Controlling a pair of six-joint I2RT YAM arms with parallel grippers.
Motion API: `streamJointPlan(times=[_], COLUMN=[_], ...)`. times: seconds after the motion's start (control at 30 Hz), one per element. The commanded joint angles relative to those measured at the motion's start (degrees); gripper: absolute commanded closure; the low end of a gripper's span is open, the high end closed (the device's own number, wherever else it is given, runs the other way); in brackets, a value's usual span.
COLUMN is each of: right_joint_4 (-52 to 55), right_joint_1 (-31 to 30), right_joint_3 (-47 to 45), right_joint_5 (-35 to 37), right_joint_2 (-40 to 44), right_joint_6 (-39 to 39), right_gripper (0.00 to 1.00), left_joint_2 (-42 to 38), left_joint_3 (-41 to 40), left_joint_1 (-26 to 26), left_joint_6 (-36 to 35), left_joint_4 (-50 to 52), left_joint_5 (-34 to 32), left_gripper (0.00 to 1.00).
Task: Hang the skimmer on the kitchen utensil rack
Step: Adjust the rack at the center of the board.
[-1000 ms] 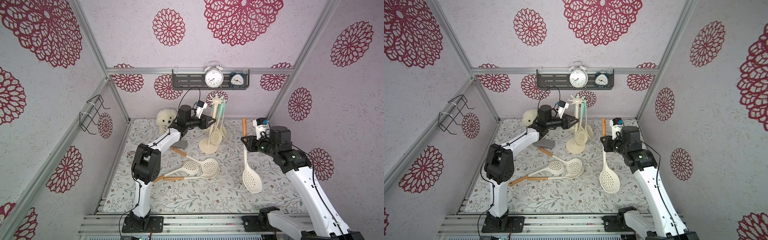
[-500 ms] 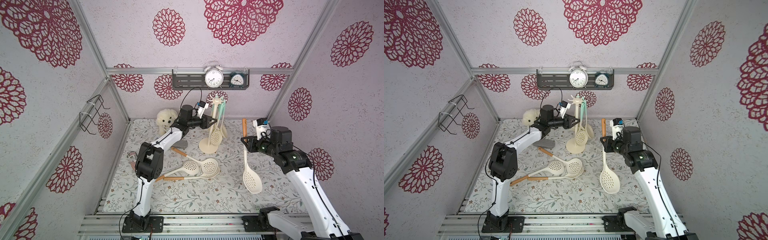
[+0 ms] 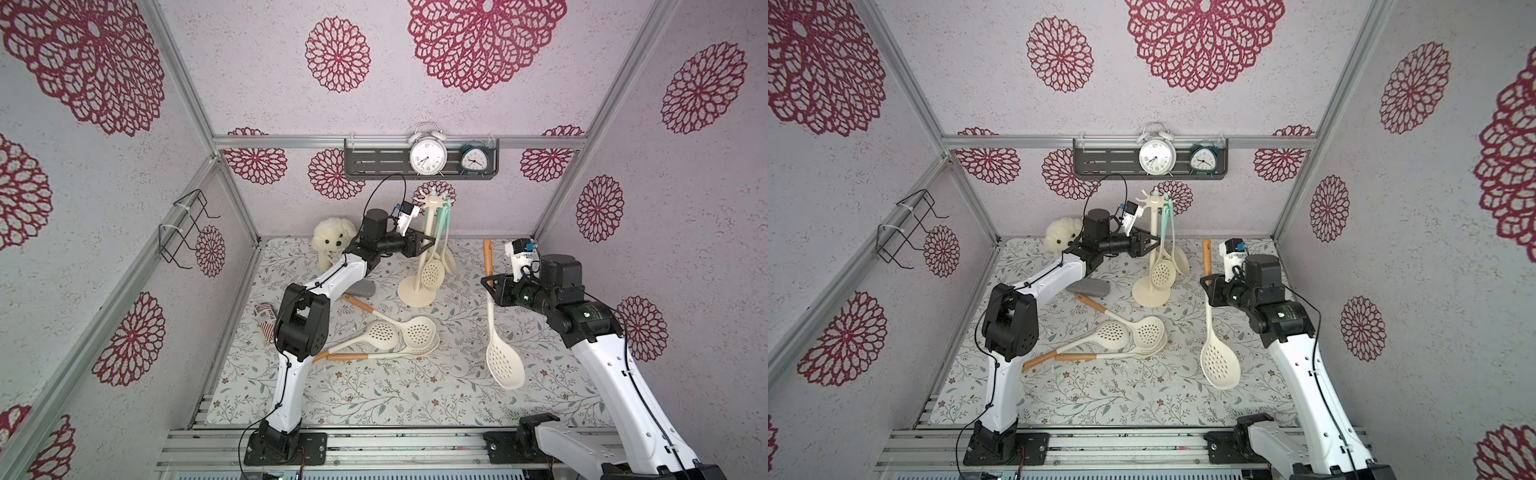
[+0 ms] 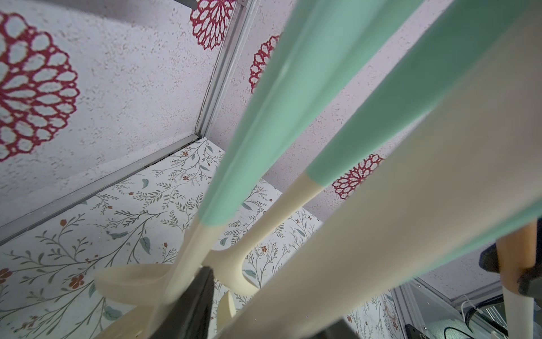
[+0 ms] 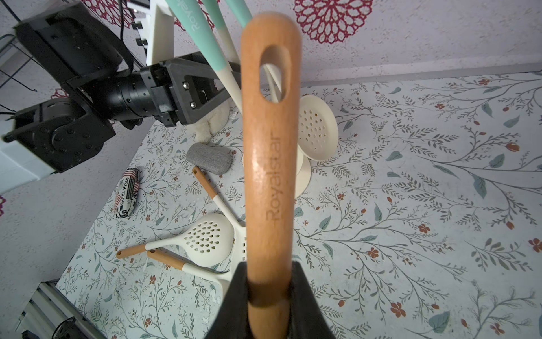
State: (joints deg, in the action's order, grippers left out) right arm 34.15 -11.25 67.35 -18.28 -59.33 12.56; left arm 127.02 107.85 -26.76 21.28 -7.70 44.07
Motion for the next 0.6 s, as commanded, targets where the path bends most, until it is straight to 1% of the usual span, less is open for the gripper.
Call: streamJointPlan(times=[0.0, 0.17, 0.27, 0.4, 0.57], right_joint_4=[-1.8, -1.7, -1.7, -1.8, -2.2], right_joint_1=[0.5, 0.7, 0.9, 1.1, 1.4], right_joint_3=[0.2, 0.1, -0.3, -0.7, -1.3], right_joint_5=[-1.6, -1.7, -1.7, -1.9, -2.3], right_joint_2=[1.8, 2.2, 2.5, 2.8, 3.1], right_joint_6=[-0.7, -0.8, -0.8, -0.9, -0.9], right_gripper=[1.0, 1.0, 1.0, 1.0, 1.0], left_joint_2=[1.2, -0.2, -2.3, -5.8, -11.3], left_joint_3=[1.2, 0.0, -1.8, -5.0, -9.9], left_joint_1=[-0.3, -0.5, -0.7, -1.0, -2.0], left_joint_6=[0.1, -0.5, -1.7, -3.2, -6.3], left_joint_4=[0.6, 0.9, 1.5, 2.0, 3.2], left_joint_5=[-1.0, -2.0, -4.0, -8.0, -16.0], left_gripper=[0.56, 0.6, 0.64, 0.7, 0.78])
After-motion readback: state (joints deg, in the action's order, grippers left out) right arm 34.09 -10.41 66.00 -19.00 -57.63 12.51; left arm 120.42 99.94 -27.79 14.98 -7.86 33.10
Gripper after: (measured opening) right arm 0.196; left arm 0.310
